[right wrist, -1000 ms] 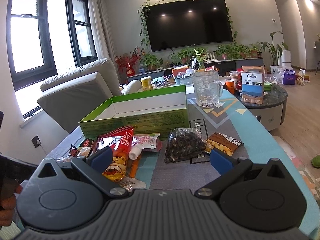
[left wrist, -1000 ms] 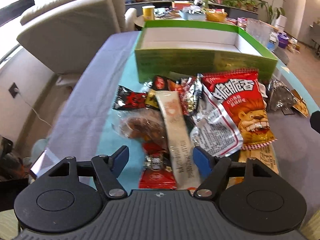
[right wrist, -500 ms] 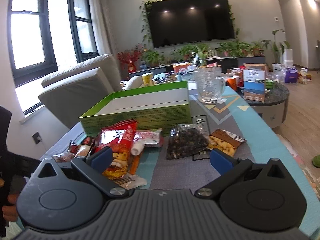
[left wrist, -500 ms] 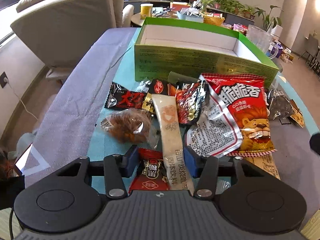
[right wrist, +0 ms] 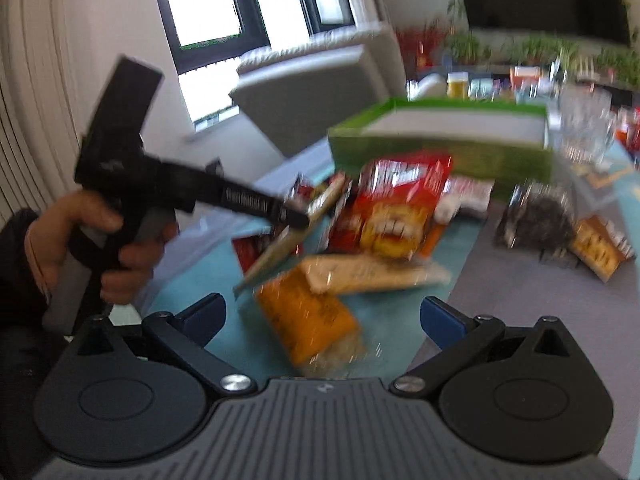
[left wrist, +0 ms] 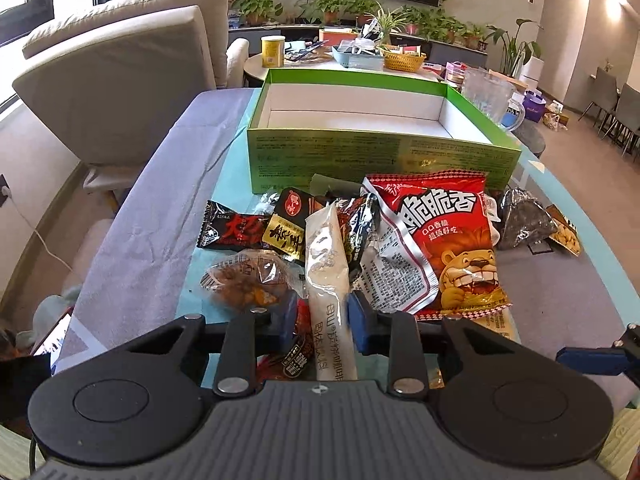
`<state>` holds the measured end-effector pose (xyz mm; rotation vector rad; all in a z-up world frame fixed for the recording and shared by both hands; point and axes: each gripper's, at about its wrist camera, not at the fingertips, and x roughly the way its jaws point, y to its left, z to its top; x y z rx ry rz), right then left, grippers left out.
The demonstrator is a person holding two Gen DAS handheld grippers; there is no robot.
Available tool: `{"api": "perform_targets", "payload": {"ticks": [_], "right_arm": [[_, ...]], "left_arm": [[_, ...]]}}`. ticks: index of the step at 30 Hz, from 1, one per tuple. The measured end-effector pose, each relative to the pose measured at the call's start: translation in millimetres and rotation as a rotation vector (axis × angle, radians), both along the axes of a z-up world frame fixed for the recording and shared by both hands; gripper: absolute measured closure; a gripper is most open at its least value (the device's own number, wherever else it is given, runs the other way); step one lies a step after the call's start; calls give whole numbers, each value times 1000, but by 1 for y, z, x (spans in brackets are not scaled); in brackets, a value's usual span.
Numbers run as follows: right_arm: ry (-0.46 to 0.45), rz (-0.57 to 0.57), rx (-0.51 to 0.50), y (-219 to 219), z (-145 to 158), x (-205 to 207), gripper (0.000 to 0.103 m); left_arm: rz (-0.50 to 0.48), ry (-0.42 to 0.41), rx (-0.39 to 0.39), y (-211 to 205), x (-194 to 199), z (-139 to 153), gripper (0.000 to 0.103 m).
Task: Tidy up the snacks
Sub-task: 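Grasp the orange cheese-cracker pack with the right gripper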
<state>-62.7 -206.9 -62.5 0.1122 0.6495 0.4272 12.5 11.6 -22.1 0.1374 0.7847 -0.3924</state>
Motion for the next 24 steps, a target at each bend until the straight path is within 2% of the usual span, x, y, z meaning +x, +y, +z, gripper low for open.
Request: {"api": "perform_targets", "payload": {"ticks": [2,5,7,12,14,16,18,21,24], "right_arm": [[21,-7,0,1,-2,-1,38],[41,-57,-79,-3,-4,2,38],[19,-117,-142,-9,-5,2,38],[-4,-447,-186,-41,-5,9,38],[6,-491,-155,-49,-6,11,38],[3,-385,-52,-54,-3,5,38],[-20,-232,5,-45,2,-4,38],[-100,-70,-58,-23,7,-8,38],[-130,94,-115,-15,4,-1,38]], "left_arm": [[-2,1,6,0,0,0,73],[-2,9,11,0,-1,-3,69],[3,24,22,-1,0,-5,63],[11,70,41,-1,3,-14,56],[3,77,43,-1,1,-16,55],[0,74,50,-1,0,-16,54],[-1,72,56,-2,-1,-17,54],[-1,69,61,-3,-2,-16,53],[2,72,66,-2,-3,-14,53]]}}
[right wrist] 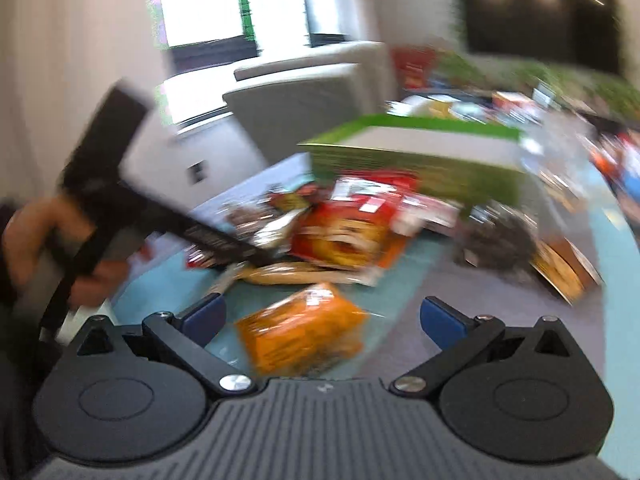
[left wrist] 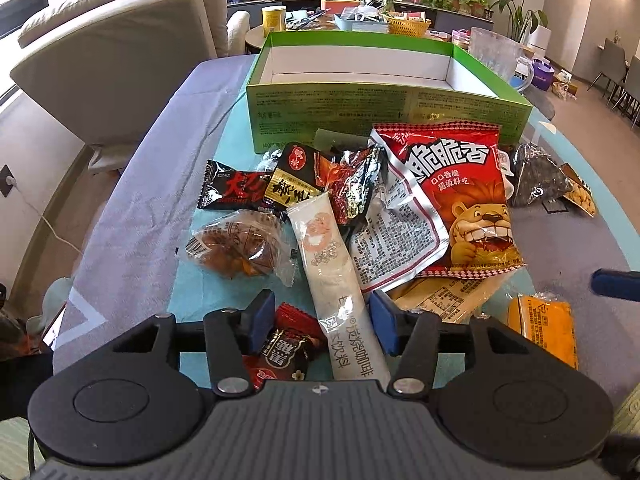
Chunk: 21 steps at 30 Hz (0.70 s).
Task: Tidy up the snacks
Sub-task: 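Grasp the orange cheese-cracker pack with the right gripper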
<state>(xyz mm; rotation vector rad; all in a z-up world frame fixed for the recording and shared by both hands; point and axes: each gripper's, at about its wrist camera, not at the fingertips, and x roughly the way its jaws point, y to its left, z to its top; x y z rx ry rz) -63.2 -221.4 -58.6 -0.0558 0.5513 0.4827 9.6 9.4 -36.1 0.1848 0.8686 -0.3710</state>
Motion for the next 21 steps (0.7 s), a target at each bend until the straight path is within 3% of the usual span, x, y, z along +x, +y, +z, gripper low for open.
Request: {"api": "perform_targets", "payload": {"ticks": [6,12,21], "right_arm": [[111,179,-109,2,-10,36,38],[97,219,-171,13,-15,46,38],[115,176,-147,11,-21,38,38]], "left_arm": [[4,2,-3,4,-5,7,53],[11,21,-11,8,-7,13,53],[18,84,-7,10,-10,8,44]]}}
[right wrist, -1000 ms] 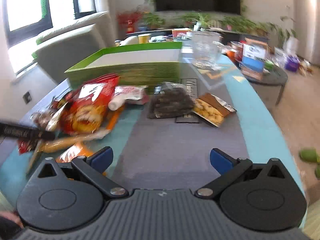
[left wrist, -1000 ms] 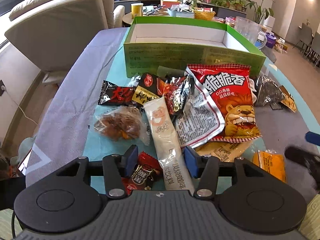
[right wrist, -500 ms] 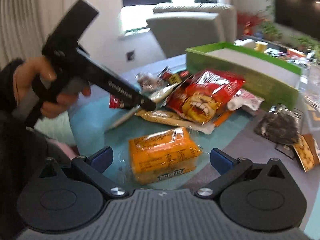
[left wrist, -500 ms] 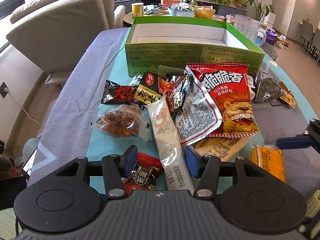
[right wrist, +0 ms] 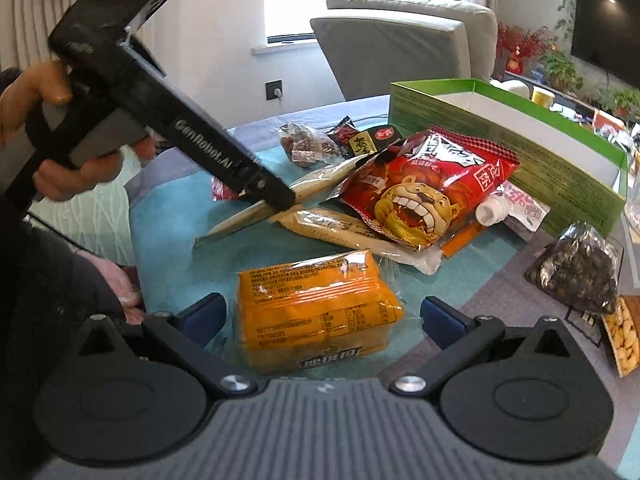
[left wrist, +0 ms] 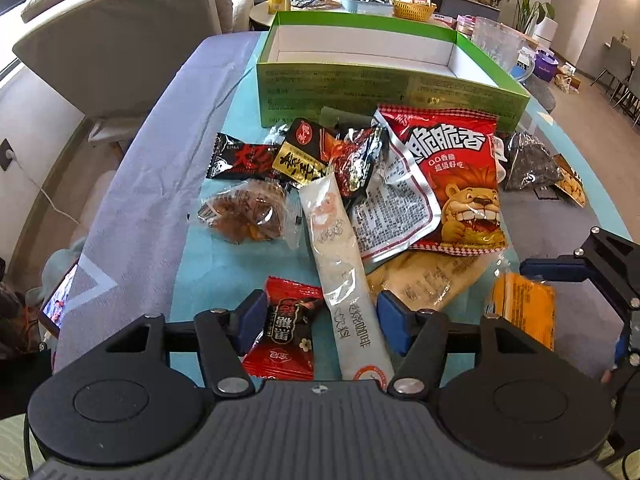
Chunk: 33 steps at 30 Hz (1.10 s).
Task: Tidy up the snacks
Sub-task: 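Grasp the orange cheese-cracker pack with the right gripper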
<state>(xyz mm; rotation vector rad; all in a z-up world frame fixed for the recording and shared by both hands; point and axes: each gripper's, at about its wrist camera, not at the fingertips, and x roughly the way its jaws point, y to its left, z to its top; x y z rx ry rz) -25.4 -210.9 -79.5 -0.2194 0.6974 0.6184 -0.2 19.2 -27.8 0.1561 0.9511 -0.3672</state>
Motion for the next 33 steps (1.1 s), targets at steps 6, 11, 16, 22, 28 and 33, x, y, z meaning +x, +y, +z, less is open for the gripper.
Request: {"api": "perform_targets", "payload": {"ticks": [6,11,16,22,28,33], "right_arm": [[-20,-219,26,-6,2,3,38],[-15,-326,31,-8,2,-3,38],[-29,-399,12,-1,3,-11,38],[-10,-430,55,-6,0,-8,38],[-9,-449,74,-8,-1,-9,38],[0,-436,68,-6,3,-12,38]], "left_arm": [[-9,16,-31,4,-3,1,45],[-7,48,-42,5,-1,-5,44],[-10,46,-42,4,-2,-7,42],[-57,17,-17,-7,-10,-12,25],[-131,2,-86,-7,-17,-6,58],[-137,-31,-133,1,-18,8,96]]}}
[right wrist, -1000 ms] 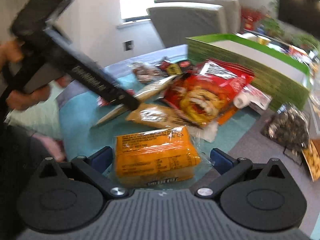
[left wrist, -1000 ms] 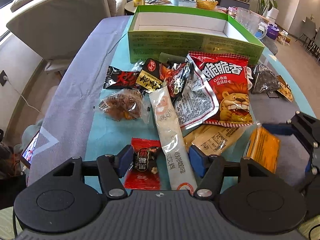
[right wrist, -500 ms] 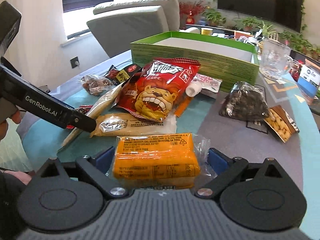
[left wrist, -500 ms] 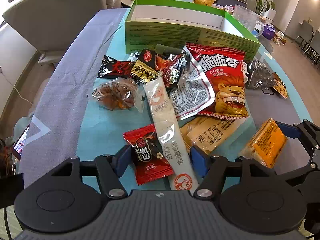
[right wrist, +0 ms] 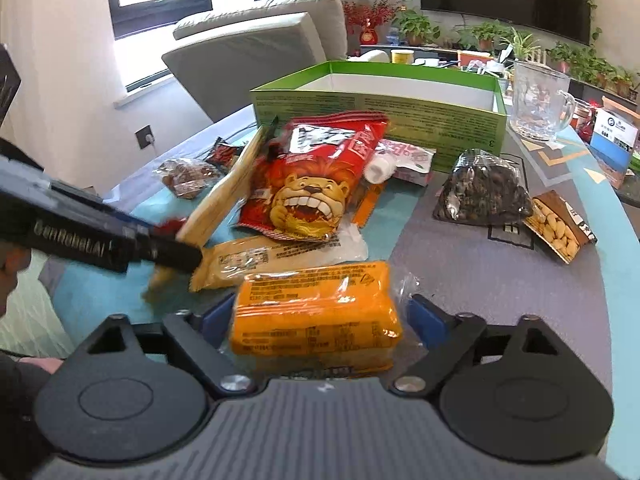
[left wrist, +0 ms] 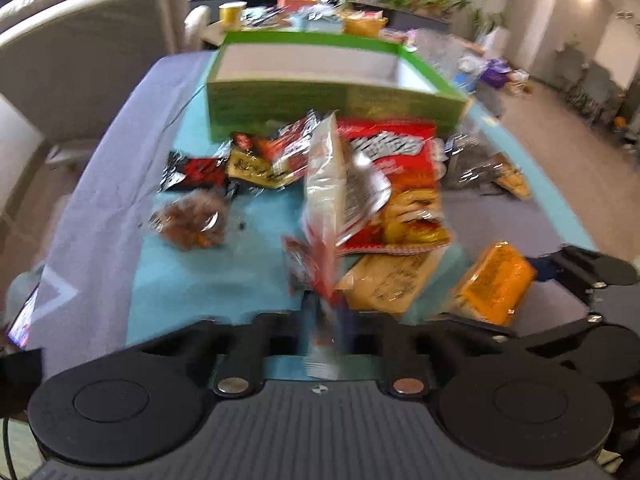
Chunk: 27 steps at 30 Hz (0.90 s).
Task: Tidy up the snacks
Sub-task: 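Grasp the orange cheese-cracker pack with the right gripper, then grasp the long white wrapped stick with the left gripper while the right carries the orange pack into the box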
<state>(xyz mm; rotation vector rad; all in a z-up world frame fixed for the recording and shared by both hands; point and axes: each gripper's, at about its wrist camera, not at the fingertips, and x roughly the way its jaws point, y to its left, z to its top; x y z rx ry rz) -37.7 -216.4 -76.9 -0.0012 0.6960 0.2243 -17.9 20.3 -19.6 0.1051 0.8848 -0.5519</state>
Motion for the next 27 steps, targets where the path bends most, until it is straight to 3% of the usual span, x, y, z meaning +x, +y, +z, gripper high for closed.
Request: {"api": "perform_targets", "payload": {"ticks": [5,13,17,27], "right_arm": [[-30,-31,-5,-4,5,-3,38],[-69,-75,26,-18,15,-5,38],[-100,-107,46,-23,23,-5,38],[-196,-143,67,-33,50,14,38]], "left_arm": [[-35,-96,-8,-4,-10,15,96],[-38,-140,-44,-1,-11,30,97],[-34,-224,-60,-2,-14,47,97],[-4,-357,-101,-8,10,85,99]]}}
